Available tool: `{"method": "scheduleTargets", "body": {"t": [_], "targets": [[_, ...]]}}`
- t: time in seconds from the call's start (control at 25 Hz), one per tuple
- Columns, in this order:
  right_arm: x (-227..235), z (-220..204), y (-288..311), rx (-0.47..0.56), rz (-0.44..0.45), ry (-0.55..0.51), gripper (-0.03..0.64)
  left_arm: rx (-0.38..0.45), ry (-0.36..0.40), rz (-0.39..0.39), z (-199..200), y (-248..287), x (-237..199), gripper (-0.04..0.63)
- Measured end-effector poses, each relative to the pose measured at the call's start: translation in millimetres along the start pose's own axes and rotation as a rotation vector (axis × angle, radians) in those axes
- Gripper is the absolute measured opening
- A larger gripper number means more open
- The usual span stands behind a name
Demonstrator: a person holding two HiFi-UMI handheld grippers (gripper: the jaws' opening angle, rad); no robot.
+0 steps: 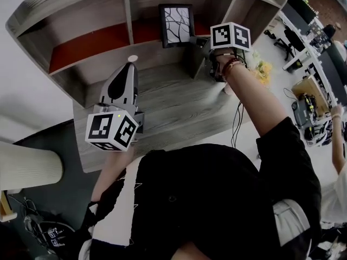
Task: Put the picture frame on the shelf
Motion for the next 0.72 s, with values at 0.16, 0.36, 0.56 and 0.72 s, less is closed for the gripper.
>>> {"method": "scheduleTargets", "body": {"t": [0.16, 0.36, 0.56, 0.72], "targets": [[4.7, 3.1, -1.7, -0.018, 0.02, 0.077, 0.077, -0.003, 0.003, 0.023, 2.8, -7.9, -5.6, 0.012], [6.1, 4.2, 0.7, -0.06, 0.028, 0.089, 0.08, 0.009, 0.009, 0.032, 7.1, -15.5, -8.8, 0.012], [13.6, 15.8, -3.7, -0.096, 0.013, 0.078, 0.08, 0.014, 0.016, 0.033, 11.9, -6.8, -2.3, 0.012], [14.3, 18.9, -3.9, -0.099, 0.007, 0.075, 0.08, 0.021, 0.016, 0.031, 14.2, -3.7, -0.7, 0.012]]}}
Point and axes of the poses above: the fingertips, and each gripper's own axes: y forward along the fingers, x to its right, z out of its top, the point moved 6 cm from there along -y, backward along the fingers, and after that the axes turned 2 degrees about x, right-handed, at the moved point
